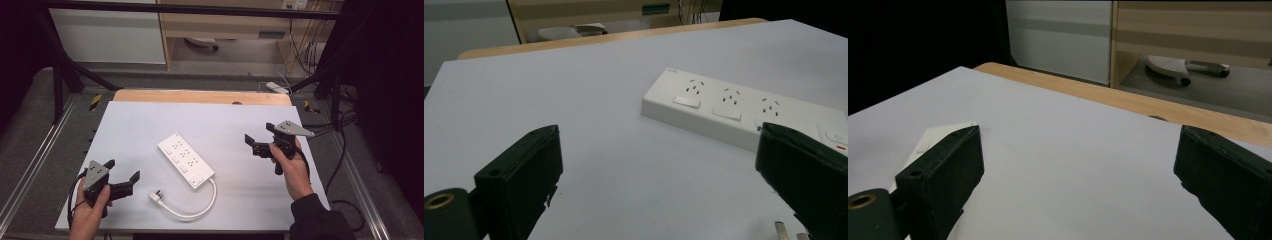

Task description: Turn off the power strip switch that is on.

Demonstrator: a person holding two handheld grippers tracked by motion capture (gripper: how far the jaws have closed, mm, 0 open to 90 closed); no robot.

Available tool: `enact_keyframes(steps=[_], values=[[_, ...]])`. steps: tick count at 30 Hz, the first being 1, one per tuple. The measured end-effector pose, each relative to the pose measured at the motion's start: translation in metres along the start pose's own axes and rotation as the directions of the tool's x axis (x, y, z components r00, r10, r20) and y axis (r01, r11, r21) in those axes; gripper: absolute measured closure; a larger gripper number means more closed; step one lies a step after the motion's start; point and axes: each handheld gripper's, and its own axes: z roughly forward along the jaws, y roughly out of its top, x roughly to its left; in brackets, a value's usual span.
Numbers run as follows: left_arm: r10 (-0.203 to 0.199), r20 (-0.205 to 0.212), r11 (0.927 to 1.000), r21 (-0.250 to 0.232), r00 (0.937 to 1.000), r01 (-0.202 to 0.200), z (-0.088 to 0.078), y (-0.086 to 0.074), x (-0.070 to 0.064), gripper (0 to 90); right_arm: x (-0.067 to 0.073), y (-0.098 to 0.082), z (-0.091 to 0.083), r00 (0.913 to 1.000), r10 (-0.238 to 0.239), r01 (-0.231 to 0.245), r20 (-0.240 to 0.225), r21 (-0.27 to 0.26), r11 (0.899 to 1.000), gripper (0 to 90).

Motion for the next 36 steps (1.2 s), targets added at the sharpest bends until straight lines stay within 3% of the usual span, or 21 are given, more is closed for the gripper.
enact_keyframes(steps=[7,18,25,36], values=[[-0.002,-0.004,1.0,0.0,1.0,0.002,0.0,0.0,0.0,4.7,-0.012,-0.013,-0.02,0.9991,-0.003,0.005,0.043,-0.052,0.999,6.4],[-0.004,-0.005,1.0,-0.001,1.0,0.004,-0.001,0.0,0.001,4.7,-0.031,-0.04,-0.042,0.9946,0.039,-0.034,0.096,-0.054,0.998,5.8],[-0.002,-0.004,1.0,0.001,1.0,0.002,-0.001,0.0,0.0,4.7,-0.035,-0.05,-0.052,0.9946,0.05,-0.046,0.092,-0.047,0.998,3.9],[-0.001,0.001,1.0,-0.001,1.0,0.001,0.0,0.0,0.0,4.7,-0.032,-0.066,-0.06,0.9961,0.026,-0.023,0.085,-0.038,0.999,3.3]])
